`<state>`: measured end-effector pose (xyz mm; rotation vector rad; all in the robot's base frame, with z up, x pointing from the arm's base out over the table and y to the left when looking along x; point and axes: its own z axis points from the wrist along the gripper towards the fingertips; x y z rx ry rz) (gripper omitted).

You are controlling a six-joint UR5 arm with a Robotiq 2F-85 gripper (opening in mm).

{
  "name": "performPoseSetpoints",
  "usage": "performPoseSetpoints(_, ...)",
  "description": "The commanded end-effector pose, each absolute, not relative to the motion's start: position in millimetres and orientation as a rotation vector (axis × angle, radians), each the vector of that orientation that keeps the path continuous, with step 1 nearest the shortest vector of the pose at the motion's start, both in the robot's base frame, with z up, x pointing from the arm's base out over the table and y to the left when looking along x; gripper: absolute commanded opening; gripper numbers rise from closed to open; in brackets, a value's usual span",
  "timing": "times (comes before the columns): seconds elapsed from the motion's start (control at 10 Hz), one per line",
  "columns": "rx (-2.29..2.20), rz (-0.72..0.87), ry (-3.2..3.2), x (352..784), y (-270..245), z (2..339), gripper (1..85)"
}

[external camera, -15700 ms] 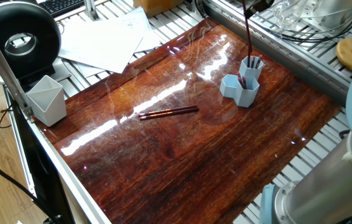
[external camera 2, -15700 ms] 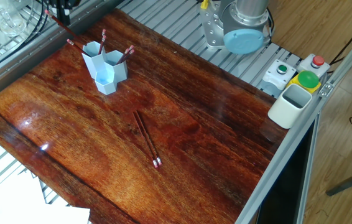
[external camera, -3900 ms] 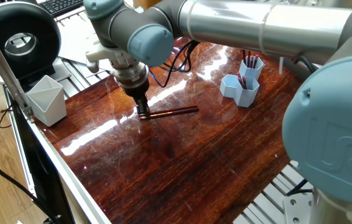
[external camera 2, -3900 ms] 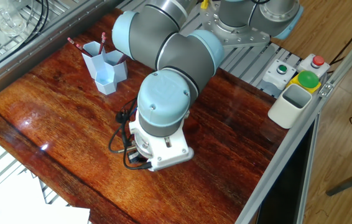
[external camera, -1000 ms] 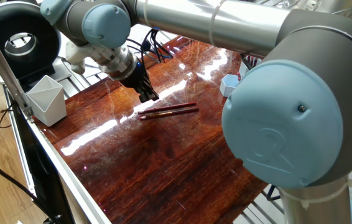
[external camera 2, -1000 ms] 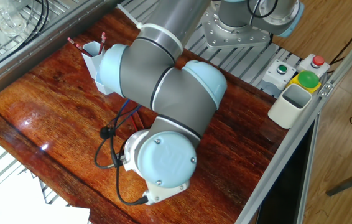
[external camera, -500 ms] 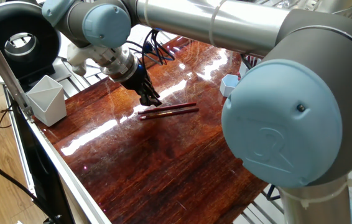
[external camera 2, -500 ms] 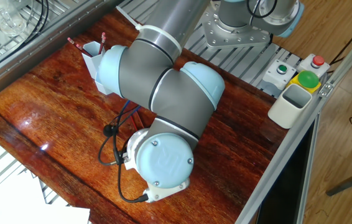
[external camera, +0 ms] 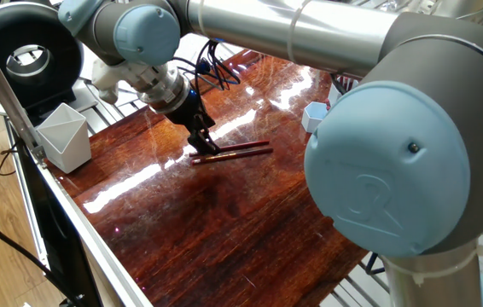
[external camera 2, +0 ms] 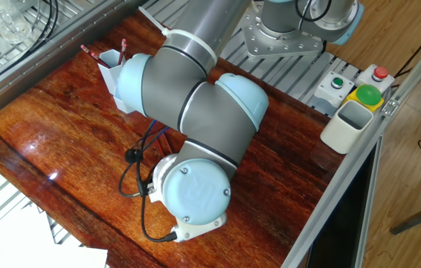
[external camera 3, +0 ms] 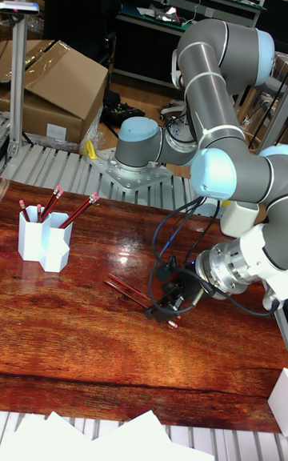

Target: Put the pen into the pen holder

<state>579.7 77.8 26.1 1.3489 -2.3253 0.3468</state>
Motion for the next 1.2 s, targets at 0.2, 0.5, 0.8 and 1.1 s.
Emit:
performPoseSetpoints(0.2, 1.341, 0.391, -2.349, 588.9, 70.5, 24.0, 62.0)
performPoseSetpoints(0.5, 1.336, 0.398, -2.363, 589.7, 72.0, 20.9, 58.7)
performPoseSetpoints(0.8, 1.317, 0.396, -2.393, 588.3, 76.2, 15.1, 52.0)
performPoseSetpoints(1.1, 1.315, 0.396, -2.41, 587.2, 79.7, 9.6, 51.3)
